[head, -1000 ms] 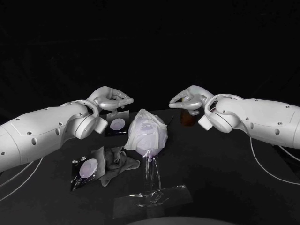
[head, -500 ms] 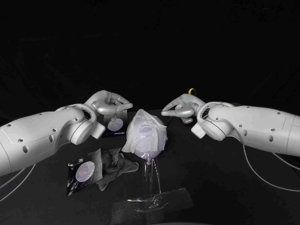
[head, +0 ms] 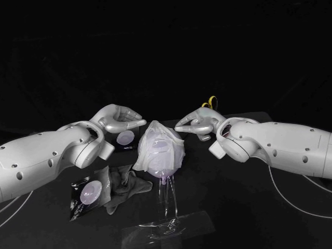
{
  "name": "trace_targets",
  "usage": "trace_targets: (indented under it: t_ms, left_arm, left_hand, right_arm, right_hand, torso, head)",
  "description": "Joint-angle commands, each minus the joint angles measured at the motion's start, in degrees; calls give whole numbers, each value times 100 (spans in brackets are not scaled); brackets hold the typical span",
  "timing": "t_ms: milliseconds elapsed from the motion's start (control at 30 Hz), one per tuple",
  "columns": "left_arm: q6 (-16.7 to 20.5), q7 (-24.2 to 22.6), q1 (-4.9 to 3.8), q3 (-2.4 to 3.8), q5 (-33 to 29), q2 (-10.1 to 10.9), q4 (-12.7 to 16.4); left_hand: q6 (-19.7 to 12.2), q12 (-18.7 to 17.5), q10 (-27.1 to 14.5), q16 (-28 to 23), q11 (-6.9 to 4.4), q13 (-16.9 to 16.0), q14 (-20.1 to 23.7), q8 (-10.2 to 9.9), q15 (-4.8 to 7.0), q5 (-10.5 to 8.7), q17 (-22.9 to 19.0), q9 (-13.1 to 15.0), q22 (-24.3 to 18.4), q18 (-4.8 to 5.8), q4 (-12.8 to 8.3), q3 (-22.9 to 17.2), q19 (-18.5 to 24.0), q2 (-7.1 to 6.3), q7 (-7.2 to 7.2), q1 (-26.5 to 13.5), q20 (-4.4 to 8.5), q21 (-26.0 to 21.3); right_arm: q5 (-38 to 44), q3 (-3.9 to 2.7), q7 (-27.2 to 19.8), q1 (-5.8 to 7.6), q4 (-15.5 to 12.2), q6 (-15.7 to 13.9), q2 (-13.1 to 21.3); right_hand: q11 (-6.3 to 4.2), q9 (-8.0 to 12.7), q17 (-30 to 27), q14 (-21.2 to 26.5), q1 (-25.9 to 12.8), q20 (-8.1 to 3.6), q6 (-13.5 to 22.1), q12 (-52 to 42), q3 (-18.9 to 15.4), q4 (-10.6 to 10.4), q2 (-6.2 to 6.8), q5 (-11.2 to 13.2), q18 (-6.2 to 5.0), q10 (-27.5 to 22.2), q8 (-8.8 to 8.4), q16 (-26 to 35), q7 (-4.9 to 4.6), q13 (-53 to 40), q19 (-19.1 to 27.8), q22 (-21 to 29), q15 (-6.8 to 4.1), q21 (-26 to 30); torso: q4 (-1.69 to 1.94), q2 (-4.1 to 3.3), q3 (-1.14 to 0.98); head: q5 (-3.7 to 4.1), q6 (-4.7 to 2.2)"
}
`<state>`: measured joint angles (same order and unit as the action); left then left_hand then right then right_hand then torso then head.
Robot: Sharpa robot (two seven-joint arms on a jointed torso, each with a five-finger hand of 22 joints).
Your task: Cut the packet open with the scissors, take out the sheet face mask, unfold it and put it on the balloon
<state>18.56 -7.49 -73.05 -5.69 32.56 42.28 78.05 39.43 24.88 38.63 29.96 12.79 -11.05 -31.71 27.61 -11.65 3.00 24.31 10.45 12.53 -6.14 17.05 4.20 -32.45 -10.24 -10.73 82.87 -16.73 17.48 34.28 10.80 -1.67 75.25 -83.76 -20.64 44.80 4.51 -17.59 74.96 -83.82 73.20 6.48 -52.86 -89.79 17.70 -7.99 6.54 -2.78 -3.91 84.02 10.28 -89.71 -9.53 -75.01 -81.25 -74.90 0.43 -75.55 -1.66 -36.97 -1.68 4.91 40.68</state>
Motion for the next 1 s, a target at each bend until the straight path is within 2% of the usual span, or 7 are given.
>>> trace_targets:
  t_ms: [33,100,167,267,333,600,1000]
  left_arm:
    - [137,-220,32,2,82,-8,64]
    - [122,-233,59,1,85,-11,103]
    - [108,-234,70,1,87,-5,138]
    - [93,-223,82,0,97,15,201]
    - [88,-210,86,0,103,28,238]
    - [2,-117,92,0,115,66,405]
    - [-5,-26,92,0,188,80,534]
  left_hand:
    - [-76,-201,72,-328,43,203,50,-26,-54,-28,-280,-25,-204,10,-1,122,179,-86,-450,-26,5,-290]
    - [-130,-339,99,-611,69,323,178,-51,-86,1,-483,-44,-359,84,16,349,451,-217,-469,-78,-2,-519]
    - [-162,-434,90,-848,88,395,352,-65,-109,-13,-657,-54,-416,123,12,444,521,-266,-482,-111,0,-601]
    - [-213,-523,85,-1158,107,462,648,-93,-130,22,-892,-68,-510,176,28,614,737,-485,-512,-182,-7,-739]
    - [-268,-627,74,-1291,129,536,703,-126,-152,28,-984,-84,-567,221,32,688,828,-564,-532,-250,-6,-821]
    - [-378,-845,46,-1512,169,683,767,-197,-185,35,-1139,-117,-647,250,33,813,899,-696,-580,-432,-7,-929]
    - [-423,-951,37,-1626,186,736,812,-234,-199,32,-1220,-133,-695,259,35,838,963,-716,-597,-483,-10,-992]
  right_arm:
    - [-34,-10,-136,13,-77,-89,28]
    - [-23,-20,-158,25,-156,-128,64]
    - [-5,-27,-174,35,-203,-165,85]
    - [12,-35,-187,53,-249,-192,104]
    - [18,-39,-188,64,-268,-201,108]
    - [48,-46,-193,104,-320,-207,68]
    - [209,-48,-133,130,-341,-118,25]
  right_hand:
    - [28,7,1504,-618,-20,19,46,-21,-40,8,-19,-13,35,598,2,-29,1,-1499,-23,-384,42,-35]
    - [28,7,1504,-618,-18,20,42,-21,-42,9,-19,-13,34,598,3,-29,2,-1499,-22,-384,42,-34]
    - [28,7,1504,-618,-18,20,42,-21,-42,9,-19,-13,34,598,4,-29,2,-1499,-21,-384,42,-34]
    - [27,7,1504,-618,-14,20,36,-21,-44,11,-21,-13,33,598,6,-29,2,-1499,-19,-384,41,-33]
    - [26,7,1504,-618,-7,21,30,-21,-45,16,-22,-12,35,598,8,-29,3,-1499,-23,-394,41,-44]
    - [26,7,1504,-618,-4,22,29,-21,-46,18,-21,-12,32,598,8,-29,3,-1499,-15,-386,40,-34]
    - [27,9,1504,-618,1,23,23,-21,-59,24,-8,-6,27,598,8,-29,2,-1499,-2,-379,41,-21]
  torso:
    - [-8,-98,6]
    - [-11,-131,13]
    - [-14,-155,14]
    - [-16,-183,14]
    - [-11,-199,10]
    - [-6,-238,4]
    - [-9,-295,7]
  head:
    - [11,-12]
    - [30,-7]
    - [38,-19]
    - [38,-29]
    - [38,-39]
    - [36,-54]
    - [31,-102]
